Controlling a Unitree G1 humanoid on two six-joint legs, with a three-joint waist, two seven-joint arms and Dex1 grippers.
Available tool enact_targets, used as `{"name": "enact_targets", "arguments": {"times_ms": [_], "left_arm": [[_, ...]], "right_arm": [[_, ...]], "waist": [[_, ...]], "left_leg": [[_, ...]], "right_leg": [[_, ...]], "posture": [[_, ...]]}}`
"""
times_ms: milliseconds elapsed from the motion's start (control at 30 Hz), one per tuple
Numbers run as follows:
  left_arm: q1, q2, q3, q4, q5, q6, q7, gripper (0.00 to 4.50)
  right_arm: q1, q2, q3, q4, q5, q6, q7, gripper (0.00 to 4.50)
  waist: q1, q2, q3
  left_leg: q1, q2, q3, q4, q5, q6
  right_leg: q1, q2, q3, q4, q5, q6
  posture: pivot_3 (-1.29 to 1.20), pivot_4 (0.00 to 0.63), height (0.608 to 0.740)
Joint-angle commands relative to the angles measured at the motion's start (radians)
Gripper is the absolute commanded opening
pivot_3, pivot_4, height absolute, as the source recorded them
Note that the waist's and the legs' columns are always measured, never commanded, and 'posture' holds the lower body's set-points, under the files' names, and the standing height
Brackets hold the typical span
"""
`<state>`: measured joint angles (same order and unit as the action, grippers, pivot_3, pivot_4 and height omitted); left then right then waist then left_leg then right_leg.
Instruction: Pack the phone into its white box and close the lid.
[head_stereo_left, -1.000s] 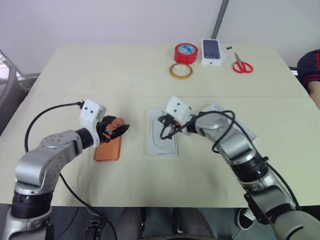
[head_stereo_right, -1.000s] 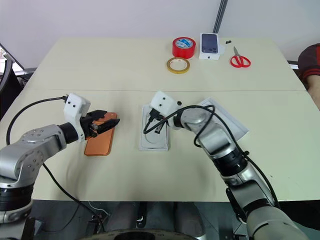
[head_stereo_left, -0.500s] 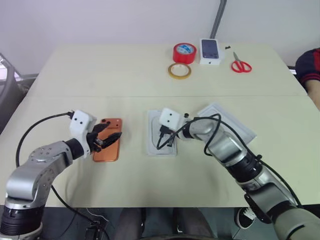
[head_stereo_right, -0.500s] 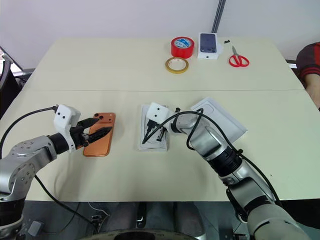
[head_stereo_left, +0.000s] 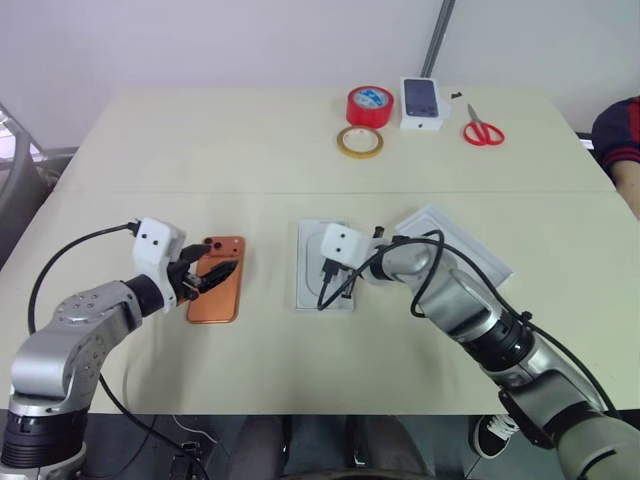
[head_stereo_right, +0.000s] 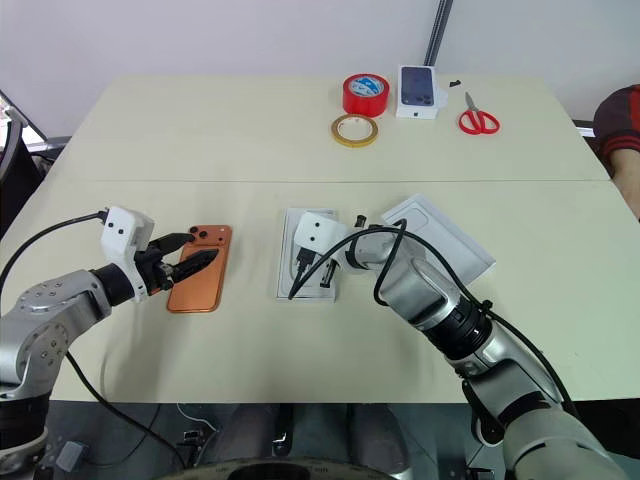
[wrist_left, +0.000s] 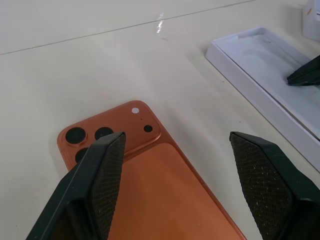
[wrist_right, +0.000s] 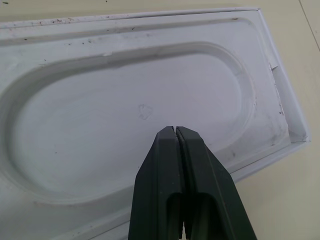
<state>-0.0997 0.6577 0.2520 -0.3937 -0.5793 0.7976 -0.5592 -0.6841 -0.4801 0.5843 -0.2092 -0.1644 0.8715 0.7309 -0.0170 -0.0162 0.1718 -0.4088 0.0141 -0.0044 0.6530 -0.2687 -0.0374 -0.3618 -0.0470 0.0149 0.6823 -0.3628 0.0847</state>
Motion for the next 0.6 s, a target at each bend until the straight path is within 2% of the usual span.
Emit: {"name": "enact_targets", "arguments": {"times_ms": [33,167,300,400,600], "left_arm": [[-0.02,-0.001,0.026,-0.011,-0.009,-0.019,0.001,3.48],[-0.032,-0.007,0.074,0.012,-0.022,0.01,0.037,3.48],[-0.049,-0.018,0.186,0.038,-0.094,0.115,0.112,3.48],[-0.035,-0.002,0.209,0.05,-0.097,0.193,0.151,4.42],[-0.046,0.004,0.248,0.077,-0.155,0.403,0.211,4.47]], "right_arm": [[-0.006,0.039,-0.029,-0.042,0.014,-0.005,-0.011,0.07],[-0.007,0.136,-0.106,-0.054,0.075,-0.047,-0.039,0.07],[-0.019,0.197,-0.104,-0.047,0.111,-0.063,-0.028,0.07],[-0.049,0.253,-0.086,0.011,0.125,-0.071,-0.032,0.0],[-0.114,0.356,-0.008,0.177,0.1,-0.101,-0.036,0.0]], "waist": [[-0.001,0.0,0.0],[-0.006,0.0,0.0],[-0.006,0.0,0.0],[-0.005,0.0,0.0],[-0.007,-0.001,0.0]], "left_leg": [[0.0,0.0,0.0,0.0,0.0,0.0],[0.0,0.0,0.0,-0.001,0.0,0.0],[0.0,0.0,0.0,-0.001,0.0,0.0],[0.0,0.0,0.0,-0.001,0.0,0.0],[0.0,0.0,0.0,-0.001,0.0,-0.001]], "right_leg": [[0.0,0.0,0.0,0.0,0.0,0.0],[-0.001,0.0,0.0,0.001,0.0,0.0],[-0.002,0.001,0.0,0.001,0.0,0.0],[-0.002,0.001,0.0,0.001,0.0,0.0],[-0.003,0.001,0.0,0.002,0.0,0.0]], "posture": [[0.0,0.15,0.74],[0.0,0.15,0.74],[0.0,0.15,0.74],[0.0,0.15,0.74],[0.0,0.15,0.74]]}}
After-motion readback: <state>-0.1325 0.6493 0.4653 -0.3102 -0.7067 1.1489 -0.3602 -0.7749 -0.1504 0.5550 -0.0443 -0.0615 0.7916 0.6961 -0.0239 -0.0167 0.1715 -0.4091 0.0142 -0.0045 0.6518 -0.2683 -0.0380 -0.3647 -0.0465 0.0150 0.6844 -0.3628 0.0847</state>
